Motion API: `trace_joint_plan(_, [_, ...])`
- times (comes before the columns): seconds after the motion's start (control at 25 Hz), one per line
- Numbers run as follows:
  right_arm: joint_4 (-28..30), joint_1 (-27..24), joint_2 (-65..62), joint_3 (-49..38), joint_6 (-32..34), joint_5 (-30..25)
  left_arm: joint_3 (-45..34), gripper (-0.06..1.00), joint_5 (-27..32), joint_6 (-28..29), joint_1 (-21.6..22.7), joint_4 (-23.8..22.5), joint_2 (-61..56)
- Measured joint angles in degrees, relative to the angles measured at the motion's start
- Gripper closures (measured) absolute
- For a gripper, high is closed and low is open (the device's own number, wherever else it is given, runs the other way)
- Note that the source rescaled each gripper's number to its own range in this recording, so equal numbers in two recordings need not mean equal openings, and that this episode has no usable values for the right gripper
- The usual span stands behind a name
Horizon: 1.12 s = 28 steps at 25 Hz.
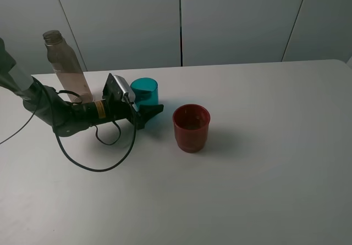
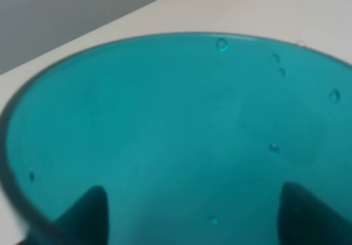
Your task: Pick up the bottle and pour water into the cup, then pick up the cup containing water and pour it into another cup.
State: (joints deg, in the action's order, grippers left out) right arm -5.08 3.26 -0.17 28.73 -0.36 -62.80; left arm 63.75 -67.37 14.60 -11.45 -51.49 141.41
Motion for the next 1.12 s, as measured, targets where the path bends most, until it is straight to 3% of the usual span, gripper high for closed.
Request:
trace_joint_plan(0.04, [0.0,0.0,0.0,0.0,0.0,0.0,0.0,0.24,0.3,0.0,0.0,-0.1,0.0])
trace_joint_plan(0.08, [0.0,0.0,0.0,0.0,0.0,0.0,0.0,0.08,0.4,0.0,0.0,-0.2,0.0])
trace_joint_plan(0.16, [0.0,0.0,0.0,0.0,0.0,0.0,0.0,0.01,0.5,0.0,0.0,-0.2,-0.1])
trace_joint_plan(0.4, [0.0,0.0,0.0,0.0,0.0,0.0,-1.3,-0.03,1.1,0.3,0.0,-0.2,-5.4])
trace_joint_plan(0.52, [0.0,0.0,0.0,0.0,0.0,0.0,-2.1,-0.03,3.7,3.1,-0.3,-0.1,-10.4])
trace_joint_plan(0.96, [0.0,0.0,0.0,0.0,-0.1,0.0,-2.5,-0.03,26.8,25.5,-3.7,-0.3,-33.7])
trace_joint_plan(1.12, [0.0,0.0,0.0,0.0,-0.1,0.0,-2.5,-0.03,33.2,34.4,-4.1,-5.7,-42.5])
